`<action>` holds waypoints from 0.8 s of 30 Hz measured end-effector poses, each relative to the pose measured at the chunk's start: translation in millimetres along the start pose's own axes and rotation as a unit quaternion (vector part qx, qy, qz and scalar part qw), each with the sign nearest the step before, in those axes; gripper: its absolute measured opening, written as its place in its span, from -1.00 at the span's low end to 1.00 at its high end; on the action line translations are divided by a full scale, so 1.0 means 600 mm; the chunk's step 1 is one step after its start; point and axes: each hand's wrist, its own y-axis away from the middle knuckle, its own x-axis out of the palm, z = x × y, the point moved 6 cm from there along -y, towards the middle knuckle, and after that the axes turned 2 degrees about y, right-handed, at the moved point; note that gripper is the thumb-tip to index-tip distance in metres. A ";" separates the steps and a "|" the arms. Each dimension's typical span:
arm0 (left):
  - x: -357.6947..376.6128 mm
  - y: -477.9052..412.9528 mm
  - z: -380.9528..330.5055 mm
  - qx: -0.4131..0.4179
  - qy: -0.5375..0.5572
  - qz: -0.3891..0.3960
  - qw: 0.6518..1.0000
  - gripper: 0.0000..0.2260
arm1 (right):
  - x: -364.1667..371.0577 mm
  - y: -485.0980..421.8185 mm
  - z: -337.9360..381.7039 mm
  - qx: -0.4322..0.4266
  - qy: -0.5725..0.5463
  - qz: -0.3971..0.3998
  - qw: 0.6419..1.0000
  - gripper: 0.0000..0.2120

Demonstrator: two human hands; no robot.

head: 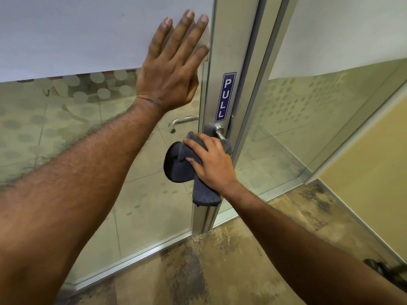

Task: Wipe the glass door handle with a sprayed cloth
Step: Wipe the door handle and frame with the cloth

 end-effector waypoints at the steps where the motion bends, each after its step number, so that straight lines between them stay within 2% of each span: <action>1: -0.001 0.000 0.000 0.001 -0.003 -0.004 1.000 -0.66 | -0.003 -0.010 0.005 0.025 -0.006 0.000 1.000 -0.54; 4: -0.001 -0.002 -0.002 0.002 -0.006 -0.005 1.000 -0.66 | 0.001 -0.041 0.019 0.088 0.007 0.022 0.996 -0.56; 7: 0.001 -0.002 -0.002 0.002 -0.002 -0.003 1.000 -0.65 | 0.012 -0.053 0.034 0.127 0.049 0.050 0.989 -0.48; 11: 0.002 -0.001 -0.002 0.002 -0.001 -0.005 1.000 -0.66 | 0.026 -0.039 0.044 0.086 0.122 0.064 0.987 -0.35; 14: 0.003 -0.002 -0.001 -0.002 0.006 -0.002 1.000 -0.65 | 0.026 -0.023 0.031 0.023 0.093 0.052 0.994 -0.35; 18: 0.000 -0.001 -0.002 -0.001 0.007 -0.006 1.000 -0.66 | 0.014 0.003 0.005 -0.054 0.024 0.016 0.998 -0.47; 21: -0.003 -0.002 -0.002 0.001 0.007 -0.007 1.000 -0.65 | 0.002 0.000 -0.009 -0.030 -0.027 0.020 0.999 -0.53; 24: -0.003 -0.001 -0.002 0.004 0.005 -0.004 1.000 -0.65 | -0.003 -0.028 -0.007 0.053 -0.040 0.025 0.997 -0.59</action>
